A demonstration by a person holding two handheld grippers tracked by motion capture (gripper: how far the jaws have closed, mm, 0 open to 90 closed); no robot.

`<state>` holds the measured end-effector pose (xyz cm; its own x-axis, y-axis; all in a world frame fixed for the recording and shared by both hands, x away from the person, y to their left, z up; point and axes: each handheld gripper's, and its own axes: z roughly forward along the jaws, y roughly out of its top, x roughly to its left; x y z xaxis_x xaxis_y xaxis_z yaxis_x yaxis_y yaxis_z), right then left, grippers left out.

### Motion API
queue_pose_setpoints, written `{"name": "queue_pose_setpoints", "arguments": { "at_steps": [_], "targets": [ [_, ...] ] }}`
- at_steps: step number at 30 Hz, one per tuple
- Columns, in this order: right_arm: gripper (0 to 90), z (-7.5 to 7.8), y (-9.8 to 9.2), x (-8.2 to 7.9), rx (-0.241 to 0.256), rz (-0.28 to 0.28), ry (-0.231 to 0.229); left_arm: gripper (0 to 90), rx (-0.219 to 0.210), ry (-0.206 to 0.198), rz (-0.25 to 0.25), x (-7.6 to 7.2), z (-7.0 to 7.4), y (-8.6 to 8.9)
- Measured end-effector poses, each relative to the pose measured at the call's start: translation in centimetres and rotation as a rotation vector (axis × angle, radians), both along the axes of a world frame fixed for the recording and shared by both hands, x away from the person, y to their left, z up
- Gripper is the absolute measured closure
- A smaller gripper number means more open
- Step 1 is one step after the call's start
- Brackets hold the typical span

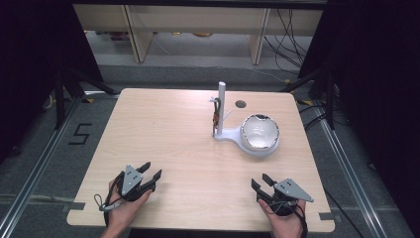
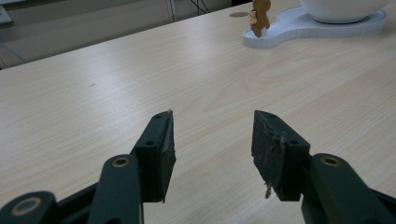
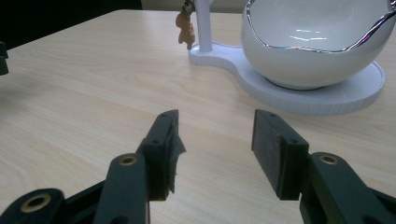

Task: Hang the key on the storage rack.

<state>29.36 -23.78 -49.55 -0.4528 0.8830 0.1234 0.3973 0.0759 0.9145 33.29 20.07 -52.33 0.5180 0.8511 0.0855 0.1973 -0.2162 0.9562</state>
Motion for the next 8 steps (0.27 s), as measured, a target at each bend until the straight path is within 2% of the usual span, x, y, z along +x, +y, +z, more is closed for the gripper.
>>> {"name": "queue_pose_setpoints", "arguments": {
  "at_steps": [1, 2, 4, 5, 6, 8],
  "targets": [
    [51.4, 0.01, -0.19, -0.13, -0.025, -0.021, 0.006, 47.6, -0.009, 0.0, 0.01, -0.14, 0.02, 0.07],
    [51.1, -0.01, -0.12, -0.29, -0.001, -0.036, 0.01, 47.4, -0.009, 0.0, 0.01, -0.14, 0.02, 0.07],
    [50.7, -0.17, -0.35, -0.09, -0.015, -0.023, -0.008, 47.1, -0.023, -0.003, 0.015, -0.07, -0.03, 0.15],
    [49.8, -0.26, -0.6, -0.08, -0.032, -0.021, -0.014, 46.6, -0.021, -0.004, 0.019, -0.14, -0.04, 0.07],
    [49.4, -0.37, -0.58, -0.07, -0.013, -0.025, 0.0, 46.5, -0.002, -0.004, 0.018, -0.22, 0.01, 0.05],
    [49.0, -0.4, -0.67, -0.12, -0.013, -0.028, 0.009, 46.4, 0.002, -0.003, 0.015, -0.23, 0.0, -0.04]
  ]
}}
